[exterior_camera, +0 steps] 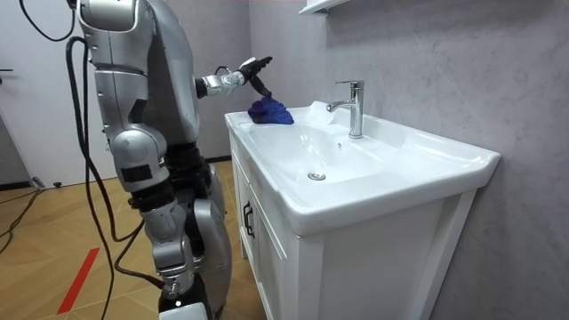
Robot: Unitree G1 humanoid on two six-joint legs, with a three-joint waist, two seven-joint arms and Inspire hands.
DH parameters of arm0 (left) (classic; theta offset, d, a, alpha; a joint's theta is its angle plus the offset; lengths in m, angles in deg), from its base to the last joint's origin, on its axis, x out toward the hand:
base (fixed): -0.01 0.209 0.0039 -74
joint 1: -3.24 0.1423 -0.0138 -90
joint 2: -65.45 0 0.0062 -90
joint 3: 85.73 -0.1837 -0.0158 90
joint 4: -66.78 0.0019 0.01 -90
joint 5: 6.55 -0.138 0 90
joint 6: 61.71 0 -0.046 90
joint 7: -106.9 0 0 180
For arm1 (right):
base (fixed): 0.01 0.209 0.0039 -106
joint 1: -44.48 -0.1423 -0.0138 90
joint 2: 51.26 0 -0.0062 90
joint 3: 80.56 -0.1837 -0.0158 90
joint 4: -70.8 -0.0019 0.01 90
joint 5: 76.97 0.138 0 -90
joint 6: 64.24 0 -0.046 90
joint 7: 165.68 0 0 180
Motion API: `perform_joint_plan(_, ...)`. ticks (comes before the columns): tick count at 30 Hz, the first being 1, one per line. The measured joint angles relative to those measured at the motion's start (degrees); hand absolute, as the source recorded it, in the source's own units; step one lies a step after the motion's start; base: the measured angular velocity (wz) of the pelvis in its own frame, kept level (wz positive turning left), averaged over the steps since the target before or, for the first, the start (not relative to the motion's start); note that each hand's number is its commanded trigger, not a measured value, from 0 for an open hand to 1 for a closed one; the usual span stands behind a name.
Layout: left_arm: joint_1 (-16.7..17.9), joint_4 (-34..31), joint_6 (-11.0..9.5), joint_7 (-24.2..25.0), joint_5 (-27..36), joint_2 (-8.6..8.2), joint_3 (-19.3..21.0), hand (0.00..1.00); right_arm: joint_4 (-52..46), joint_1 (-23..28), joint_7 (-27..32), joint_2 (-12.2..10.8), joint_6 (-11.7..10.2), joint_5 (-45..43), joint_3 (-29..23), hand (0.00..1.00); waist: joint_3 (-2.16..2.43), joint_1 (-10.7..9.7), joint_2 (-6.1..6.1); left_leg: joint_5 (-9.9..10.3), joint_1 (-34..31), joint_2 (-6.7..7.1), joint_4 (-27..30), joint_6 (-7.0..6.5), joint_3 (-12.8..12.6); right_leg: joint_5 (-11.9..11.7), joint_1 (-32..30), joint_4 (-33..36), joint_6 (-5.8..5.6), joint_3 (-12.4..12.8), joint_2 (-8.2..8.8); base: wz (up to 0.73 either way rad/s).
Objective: Wipe basin
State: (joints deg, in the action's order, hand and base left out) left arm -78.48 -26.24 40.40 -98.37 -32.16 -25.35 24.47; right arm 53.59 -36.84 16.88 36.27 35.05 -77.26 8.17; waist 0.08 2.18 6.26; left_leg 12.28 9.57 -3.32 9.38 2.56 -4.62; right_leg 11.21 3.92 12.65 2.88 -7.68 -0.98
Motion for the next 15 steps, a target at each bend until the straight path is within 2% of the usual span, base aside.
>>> perform_joint_plan(2, -0.29, -0.68, -0.5, -1.31, 0.0, 0.64, 0.08, 0.0, -0.11, 0.06, 0.17, 0.0, -0.31, -0.19, -0.05, 0.0, 0.1, 0.03, 0.17, 0.0, -0.01, -0.02, -0.02, 0.0, 0.04, 0.0, 0.14, -0.02, 0.01, -0.14, 0.06, 0.02)
perform_joint_plan(4, -1.25, -0.7, -1.39, -2.38, 0.0, 2.38, 1.69, 0.0, -0.42, 0.33, 0.59, 0.13, -0.98, -0.27, -0.17, 0.0, -0.03, 0.38, 0.48, 0.0, 0.07, -0.05, -0.21, 0.0, 0.02, -0.02, 0.12, -0.1, 0.03, -0.02, 0.06, -0.02)
perform_joint_plan(7, -2.06, -0.71, -1.73, -4.35, 0.06, 3.48, 4.34, 0.0, -0.4, 0.29, 0.6, 0.22, -1.15, -1.65, -0.91, 0.0, -0.16, 1.0, 1.18, 0.0, 0.11, 0.06, -0.25, 0.0, -0.01, -0.03, 0.11, -0.16, 0.01, -0.27, 0.01, -0.04)
perform_joint_plan(9, -1.98, -0.7, -1.75, -4.95, 0.09, 3.69, 5.84, 0.0, -0.25, 0.38, 0.56, 0.21, -1.1, -1.89, -1.26, 0.0, -0.32, 1.46, 1.42, 0.0, 0.0, 0.12, -0.31, 0.0, 0.05, -0.02, 0.15, -0.24, -0.02, -0.43, 0.06, 0.02)
perform_joint_plan(11, -1.79, -0.64, -1.75, -5.64, 0.32, 3.69, 7.57, 0.0, -0.13, 0.55, 0.41, 0.18, -1.06, -2.33, -1.27, 0.0, -0.3, 2.19, 1.72, 0.0, -0.01, 0.14, -0.38, 0.0, 0.12, 0.02, 0.01, -0.13, -0.05, -0.36, 0.07, 0.02)
perform_joint_plan(15, -0.28, 1.53, -2.25, -8.27, 0.3, 3.69, 12.29, 0.0, -0.87, 0.58, 0.21, 0.31, -0.47, -3.96, -1.75, 0.0, -0.06, 3.53, 1.71, 0.0, -0.5, 0.21, -0.56, 0.0, 1.48, 0.4, 0.06, 0.21, 0.02, -1.34, 0.53, 0.06)
